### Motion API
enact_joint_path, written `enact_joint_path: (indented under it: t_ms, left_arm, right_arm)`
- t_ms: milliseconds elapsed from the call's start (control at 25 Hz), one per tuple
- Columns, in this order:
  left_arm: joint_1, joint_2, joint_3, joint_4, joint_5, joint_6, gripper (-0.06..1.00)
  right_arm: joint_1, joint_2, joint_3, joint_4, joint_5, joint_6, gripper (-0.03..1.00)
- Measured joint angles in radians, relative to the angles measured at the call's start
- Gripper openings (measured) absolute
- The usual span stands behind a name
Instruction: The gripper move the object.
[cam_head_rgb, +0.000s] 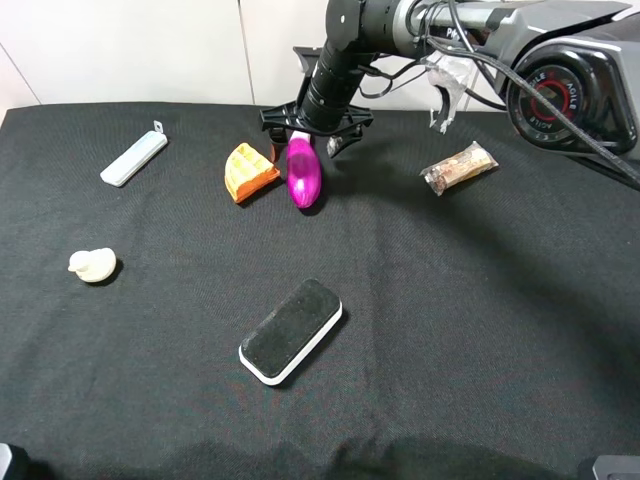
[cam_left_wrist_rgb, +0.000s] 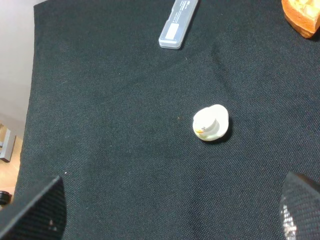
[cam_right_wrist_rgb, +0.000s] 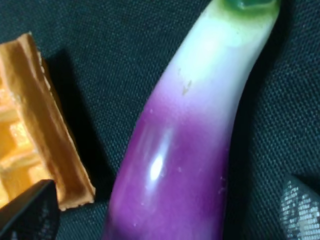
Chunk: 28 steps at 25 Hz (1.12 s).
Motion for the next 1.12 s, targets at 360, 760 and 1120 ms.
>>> enact_joint_path:
  t_ms: [360,760,1120]
  left_arm:
    - [0.000,0.000,0.000,0.000,0.000,0.000,0.91]
    - [0.000,0.000,0.000,0.000,0.000,0.000,0.91]
    - [0.000,0.000,0.000,0.000,0.000,0.000,0.91]
  right_arm:
    - [0.000,-0.022,-0.120,-0.032,0.184,0.000,0.69]
    - [0.000,-0.069,-0.176,-0.021,0.280,-0.044,0.69]
    - [0.000,-0.168,-0.176,-0.014,0.281,-0.068,0.69]
